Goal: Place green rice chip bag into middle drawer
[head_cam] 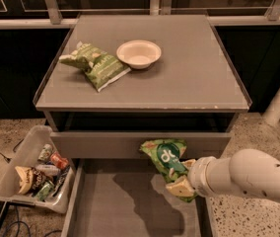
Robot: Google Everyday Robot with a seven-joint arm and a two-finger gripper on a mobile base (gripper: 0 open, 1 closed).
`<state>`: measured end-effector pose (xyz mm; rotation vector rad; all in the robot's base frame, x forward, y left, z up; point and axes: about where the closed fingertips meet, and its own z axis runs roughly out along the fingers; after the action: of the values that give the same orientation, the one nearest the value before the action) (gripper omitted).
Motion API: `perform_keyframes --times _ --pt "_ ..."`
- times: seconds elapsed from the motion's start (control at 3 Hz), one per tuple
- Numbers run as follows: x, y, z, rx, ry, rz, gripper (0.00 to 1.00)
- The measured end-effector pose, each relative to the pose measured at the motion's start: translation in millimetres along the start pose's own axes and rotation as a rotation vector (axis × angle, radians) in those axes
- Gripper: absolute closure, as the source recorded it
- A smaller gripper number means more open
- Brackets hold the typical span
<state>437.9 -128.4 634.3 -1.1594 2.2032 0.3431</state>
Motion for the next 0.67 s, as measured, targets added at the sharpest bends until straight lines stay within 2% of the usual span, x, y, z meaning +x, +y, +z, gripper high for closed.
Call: perform_keyframes --times 0.33,0.67 --pt "0.0 0.0 0.0 0.0 0.0 0.0 1.0" --pt "12.2 7.9 26.2 -0.018 0.035 0.009 1.0"
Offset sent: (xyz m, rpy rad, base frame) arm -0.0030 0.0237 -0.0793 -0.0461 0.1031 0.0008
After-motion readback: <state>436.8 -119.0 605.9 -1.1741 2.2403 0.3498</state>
